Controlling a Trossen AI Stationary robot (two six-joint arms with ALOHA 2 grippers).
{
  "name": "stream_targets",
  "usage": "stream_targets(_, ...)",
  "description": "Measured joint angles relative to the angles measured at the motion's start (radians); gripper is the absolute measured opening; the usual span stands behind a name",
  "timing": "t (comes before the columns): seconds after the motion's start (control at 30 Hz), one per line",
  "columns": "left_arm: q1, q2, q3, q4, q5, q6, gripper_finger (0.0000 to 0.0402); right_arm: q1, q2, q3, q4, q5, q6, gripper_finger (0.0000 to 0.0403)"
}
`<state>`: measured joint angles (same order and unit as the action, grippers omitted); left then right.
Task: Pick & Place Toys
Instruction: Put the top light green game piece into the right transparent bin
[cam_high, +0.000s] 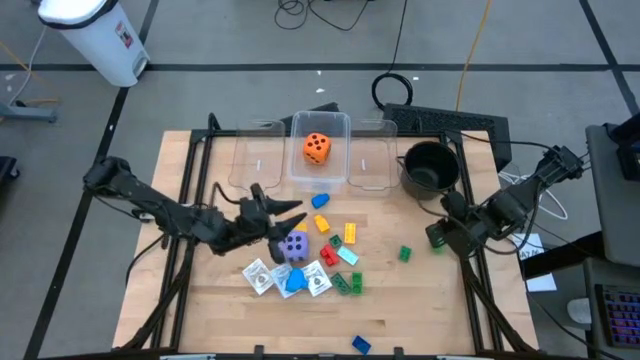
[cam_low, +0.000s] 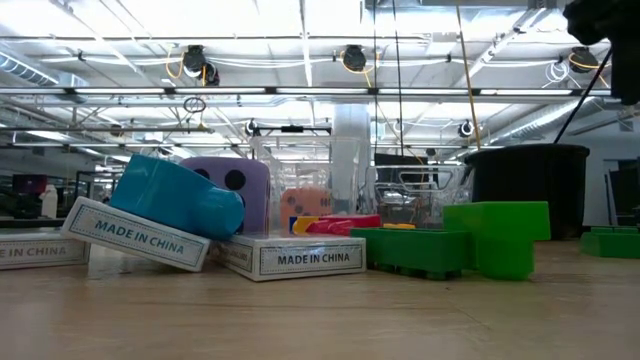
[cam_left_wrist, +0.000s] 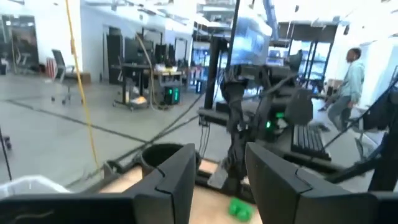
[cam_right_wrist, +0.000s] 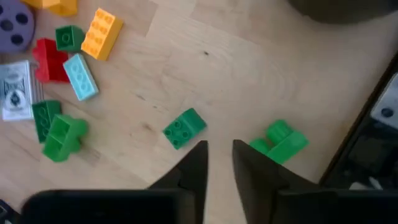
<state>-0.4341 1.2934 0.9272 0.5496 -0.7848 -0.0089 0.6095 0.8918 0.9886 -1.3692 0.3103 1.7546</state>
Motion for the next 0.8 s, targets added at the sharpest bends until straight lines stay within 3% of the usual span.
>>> stream_targets(0.23, 0.017, -0.055, -0.001, -0.149, 0.008, -0.013, 0.0145, 0.003, 0.021, 0.000, 0.070, -0.070, 0.061, 0.0180)
stream_targets(0.37, 0.022, -0.072, -0.002, -0.240, 0.008, -0.046, 0.0145, 0.032, 0.038, -0.002, 0.059, -0.106, 0.124, 0.0213)
stream_targets(0.57, 0.038, -0.071, -0.002, -0.282, 0.009, -0.065, 0.0145, 0.093, 0.055, -0.071, 0.075, -0.133, 0.285, 0.0226)
stream_targets(0.8, 0.055, -0.071, -0.002, -0.291, 0.008, -0.083, 0.0145, 0.111, 0.058, -0.147, 0.087, -0.134, 0.369, 0.0211)
